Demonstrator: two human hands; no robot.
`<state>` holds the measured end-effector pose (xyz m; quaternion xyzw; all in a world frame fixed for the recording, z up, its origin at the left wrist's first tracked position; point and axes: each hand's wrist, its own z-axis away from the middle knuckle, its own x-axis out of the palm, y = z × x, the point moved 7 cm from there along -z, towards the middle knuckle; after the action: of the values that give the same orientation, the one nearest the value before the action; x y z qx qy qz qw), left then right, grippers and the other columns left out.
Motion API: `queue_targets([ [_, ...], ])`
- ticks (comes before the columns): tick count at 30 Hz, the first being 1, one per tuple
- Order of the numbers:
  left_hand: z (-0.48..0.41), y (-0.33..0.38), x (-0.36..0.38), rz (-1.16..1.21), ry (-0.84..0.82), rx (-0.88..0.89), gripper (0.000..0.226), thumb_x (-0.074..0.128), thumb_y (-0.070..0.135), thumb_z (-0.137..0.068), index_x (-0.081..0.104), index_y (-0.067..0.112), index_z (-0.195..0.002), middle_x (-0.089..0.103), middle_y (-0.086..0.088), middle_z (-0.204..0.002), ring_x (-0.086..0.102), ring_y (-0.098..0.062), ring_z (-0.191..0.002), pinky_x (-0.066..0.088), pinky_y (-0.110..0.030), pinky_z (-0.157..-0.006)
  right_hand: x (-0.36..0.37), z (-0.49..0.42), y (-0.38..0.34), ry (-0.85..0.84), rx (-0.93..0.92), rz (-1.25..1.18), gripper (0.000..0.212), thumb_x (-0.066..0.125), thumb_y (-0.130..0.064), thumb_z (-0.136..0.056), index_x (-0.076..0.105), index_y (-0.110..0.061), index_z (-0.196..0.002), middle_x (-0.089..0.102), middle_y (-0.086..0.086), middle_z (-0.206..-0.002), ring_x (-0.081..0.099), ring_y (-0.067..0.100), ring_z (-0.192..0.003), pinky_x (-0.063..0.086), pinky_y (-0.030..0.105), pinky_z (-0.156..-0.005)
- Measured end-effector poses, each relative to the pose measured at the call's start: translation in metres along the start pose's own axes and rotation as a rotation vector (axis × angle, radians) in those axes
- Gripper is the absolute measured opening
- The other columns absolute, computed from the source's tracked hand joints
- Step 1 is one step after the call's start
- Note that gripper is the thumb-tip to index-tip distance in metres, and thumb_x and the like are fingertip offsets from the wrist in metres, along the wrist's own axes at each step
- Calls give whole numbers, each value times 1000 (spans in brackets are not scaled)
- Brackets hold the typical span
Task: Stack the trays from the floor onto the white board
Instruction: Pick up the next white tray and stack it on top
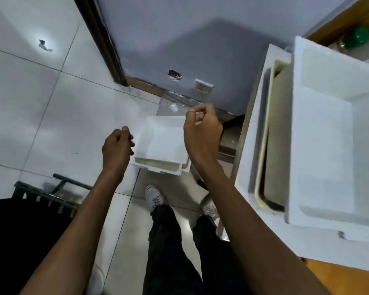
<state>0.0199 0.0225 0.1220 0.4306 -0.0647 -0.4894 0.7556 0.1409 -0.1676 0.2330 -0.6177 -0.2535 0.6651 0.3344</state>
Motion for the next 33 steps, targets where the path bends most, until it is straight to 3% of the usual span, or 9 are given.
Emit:
queue_targets([
  [3, -35, -44, 8, 7, -13, -40, 33, 43, 39, -101, 59, 14, -84, 60, 0, -74, 52, -15, -60, 40, -30, -60, 47, -9, 51, -34, 189, 77, 13, 50, -23, -96, 59, -13, -96, 57, -12, -68, 51, 2, -61, 37, 9, -51],
  [9, -111, -127, 29, -24, -34, -85, 29, 48, 35, -100, 61, 10, -96, 63, 0, -80, 57, -16, -68, 44, -29, -64, 125, -41, 133, 37, 329, 169, 17, 50, -23, -95, 61, -12, -101, 66, 1, -83, 55, 16, -69, 31, 19, -46],
  [13, -167, -177, 46, -86, -61, -76, 25, 51, 37, -99, 61, 15, -93, 66, -2, -86, 62, -24, -79, 50, -40, -78, 170, -50, 195, 39, 335, 249, 16, 49, -22, -93, 59, -13, -102, 65, -2, -86, 64, 20, -82, 43, 26, -61],
  [17, -220, -222, 73, -177, -91, -75, 22, 53, 40, -94, 62, 19, -91, 67, -4, -93, 65, -30, -93, 53, -50, -90, 206, -48, 261, 28, 344, 308, 22, 54, -23, -93, 55, -16, -113, 60, 3, -114, 56, 20, -108, 49, 32, -75],
  [21, -261, -258, 98, -234, -70, -76, 24, 57, 35, -95, 62, 15, -108, 64, -2, -104, 60, -26, -95, 48, -37, -85, 213, -49, 309, 71, 323, 458, 38, 58, -25, -90, 48, -13, -124, 50, 7, -128, 44, 25, -120, 45, 38, -93],
  [23, -277, -273, 109, -271, -70, -70, 32, 58, 36, -94, 60, 15, -119, 64, -3, -112, 61, -27, -96, 47, -36, -85, 211, -52, 327, 87, 324, 492, 46, 60, -28, -89, 44, -12, -129, 48, 8, -129, 45, 26, -119, 45, 39, -94],
  [28, -293, -309, 128, -485, -131, -52, 43, 55, 39, -96, 61, 6, -123, 68, -14, -114, 68, -38, -93, 50, -45, -93, 222, -56, 360, -46, 365, 457, 38, 55, -32, -95, 49, -6, -122, 62, 7, -105, 63, 26, -94, 47, 28, -69],
  [30, -291, -310, 129, -542, -110, 23, 42, 53, 36, -96, 64, 2, -118, 70, -19, -106, 69, -40, -89, 50, -47, -91, 224, -58, 362, -56, 369, 460, 31, 52, -31, -97, 51, -6, -115, 58, 3, -90, 65, 28, -87, 50, 30, -66],
  [33, -286, -311, 121, -576, -45, 38, 34, 55, 28, -98, 66, 4, -119, 72, -18, -107, 70, -39, -90, 47, -40, -91, 223, -57, 359, -65, 384, 458, 28, 50, -30, -97, 50, -7, -112, 60, 5, -86, 66, 30, -84, 58, 39, -71],
])
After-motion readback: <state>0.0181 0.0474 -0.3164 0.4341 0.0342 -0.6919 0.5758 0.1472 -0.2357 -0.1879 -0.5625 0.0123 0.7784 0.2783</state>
